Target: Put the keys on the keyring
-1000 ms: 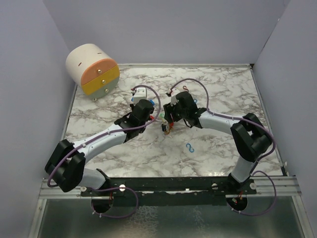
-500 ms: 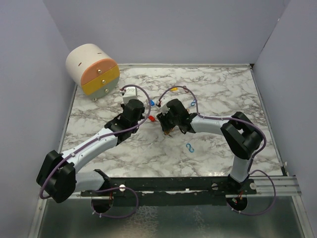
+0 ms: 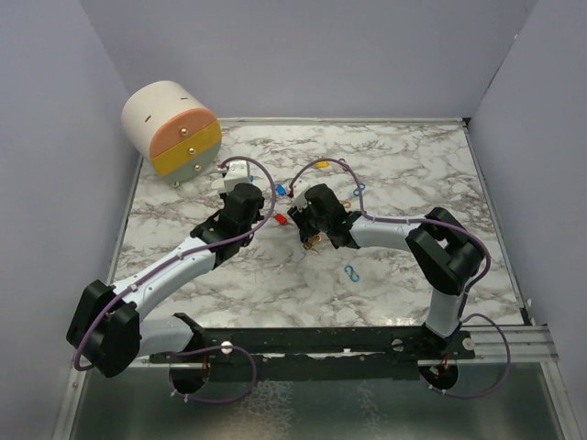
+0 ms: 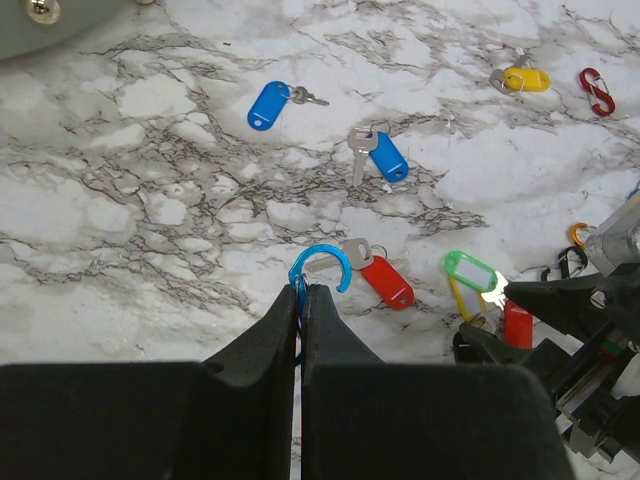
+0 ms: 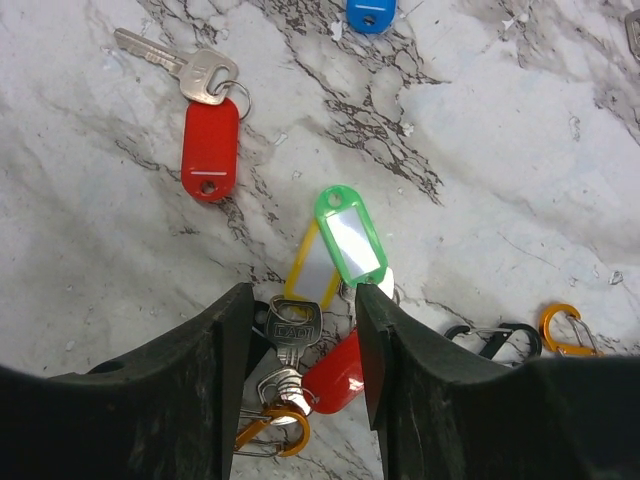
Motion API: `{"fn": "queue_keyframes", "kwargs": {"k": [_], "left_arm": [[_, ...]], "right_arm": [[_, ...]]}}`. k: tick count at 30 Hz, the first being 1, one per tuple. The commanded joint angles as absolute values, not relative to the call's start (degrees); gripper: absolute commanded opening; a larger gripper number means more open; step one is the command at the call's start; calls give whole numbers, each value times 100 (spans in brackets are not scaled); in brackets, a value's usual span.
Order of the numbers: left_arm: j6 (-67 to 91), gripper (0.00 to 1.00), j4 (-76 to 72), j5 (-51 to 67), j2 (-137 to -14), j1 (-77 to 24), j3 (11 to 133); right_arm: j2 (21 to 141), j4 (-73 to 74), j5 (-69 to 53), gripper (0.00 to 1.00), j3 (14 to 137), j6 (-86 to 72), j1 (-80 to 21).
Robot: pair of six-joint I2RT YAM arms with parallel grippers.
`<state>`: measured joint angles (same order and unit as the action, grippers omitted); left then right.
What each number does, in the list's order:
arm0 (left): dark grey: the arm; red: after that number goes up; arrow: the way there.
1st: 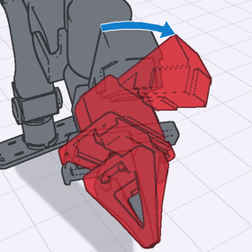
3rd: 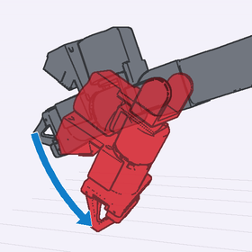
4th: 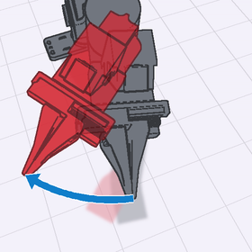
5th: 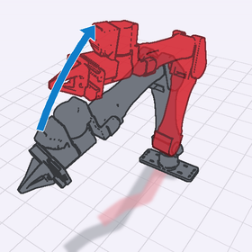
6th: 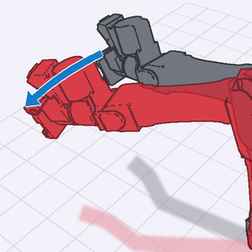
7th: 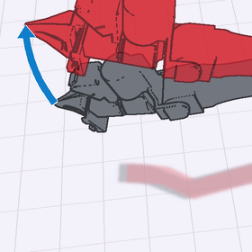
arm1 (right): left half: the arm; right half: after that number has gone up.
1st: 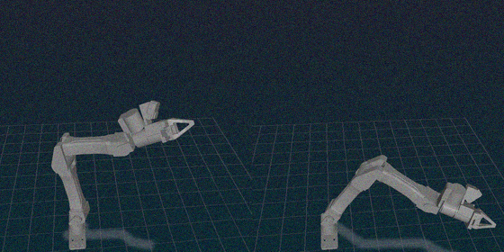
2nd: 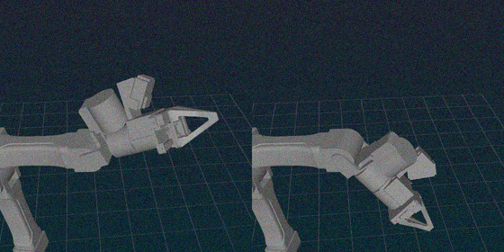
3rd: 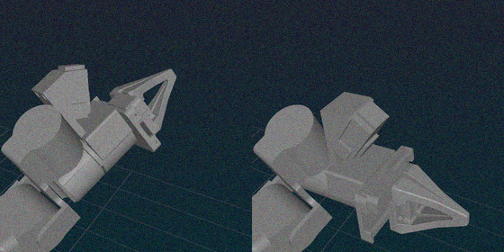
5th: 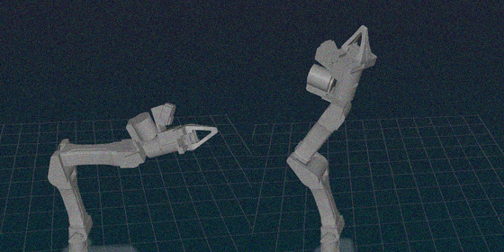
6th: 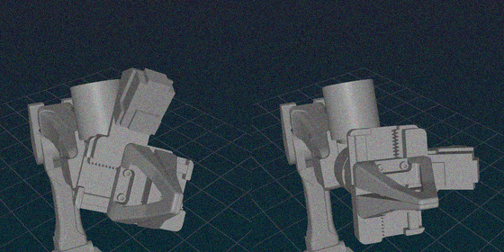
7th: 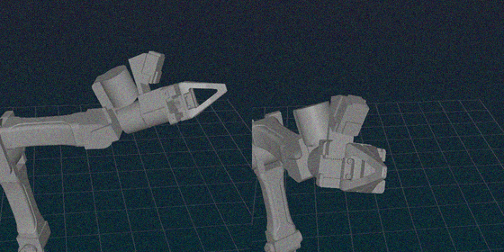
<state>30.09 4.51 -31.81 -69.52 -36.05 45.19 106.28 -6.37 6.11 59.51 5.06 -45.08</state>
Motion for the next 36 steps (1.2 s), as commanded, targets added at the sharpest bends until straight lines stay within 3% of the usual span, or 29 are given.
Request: {"fn": "queue_keyframes", "kwargs": {"k": [1,36], "left_arm": [[2997,0,397,-3036,-6847,-3536,4443],[2984,0,387,-2972,-6842,-3480,4403]], "right_arm": [[10707,-894,847,46,5932,655,-4564],[10902,-545,701,39,6018,898,-4579]]}}
